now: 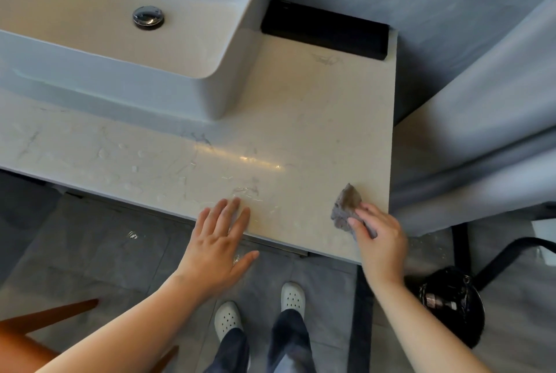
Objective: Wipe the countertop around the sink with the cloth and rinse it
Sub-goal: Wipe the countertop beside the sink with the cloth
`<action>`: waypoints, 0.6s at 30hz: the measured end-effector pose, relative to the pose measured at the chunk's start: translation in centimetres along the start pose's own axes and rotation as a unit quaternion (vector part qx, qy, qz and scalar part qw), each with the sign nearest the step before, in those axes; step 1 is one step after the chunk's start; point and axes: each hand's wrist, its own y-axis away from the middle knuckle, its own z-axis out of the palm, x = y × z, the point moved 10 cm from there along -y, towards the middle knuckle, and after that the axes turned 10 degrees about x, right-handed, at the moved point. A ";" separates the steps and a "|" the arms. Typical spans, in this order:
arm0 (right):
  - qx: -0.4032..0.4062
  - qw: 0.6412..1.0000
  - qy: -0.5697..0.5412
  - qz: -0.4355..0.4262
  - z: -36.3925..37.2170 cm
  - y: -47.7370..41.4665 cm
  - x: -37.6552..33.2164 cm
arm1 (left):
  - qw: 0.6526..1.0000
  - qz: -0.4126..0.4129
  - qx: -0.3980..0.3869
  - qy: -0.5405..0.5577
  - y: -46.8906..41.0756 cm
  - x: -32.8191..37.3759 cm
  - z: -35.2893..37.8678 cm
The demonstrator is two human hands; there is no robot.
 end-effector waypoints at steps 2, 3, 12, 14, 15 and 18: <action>-0.005 1.000 -0.002 -0.003 0.1 2.6 -0.5 | 1.000 0.004 0.000 -0.003 0.1 0.0 0.1; -0.009 1.000 -0.004 -0.007 0.2 3.7 -0.9 | 1.000 0.004 0.000 -0.004 0.1 0.0 0.1; -0.112 0.991 -0.071 -0.017 1.1 5.3 -4.1 | 1.000 0.008 -0.002 -0.011 0.1 -0.1 0.1; -0.085 0.993 -0.081 -0.024 0.0 3.3 -4.4 | 1.000 0.007 0.001 -0.010 0.1 -0.1 -0.1; -0.059 0.994 -0.084 -0.024 -0.7 1.9 -4.3 | 1.000 0.006 0.001 -0.011 0.1 -0.1 -0.1; 0.008 0.996 -0.087 -0.013 -1.4 -3.2 -3.4 | 1.000 0.006 0.001 -0.012 0.2 0.1 -0.1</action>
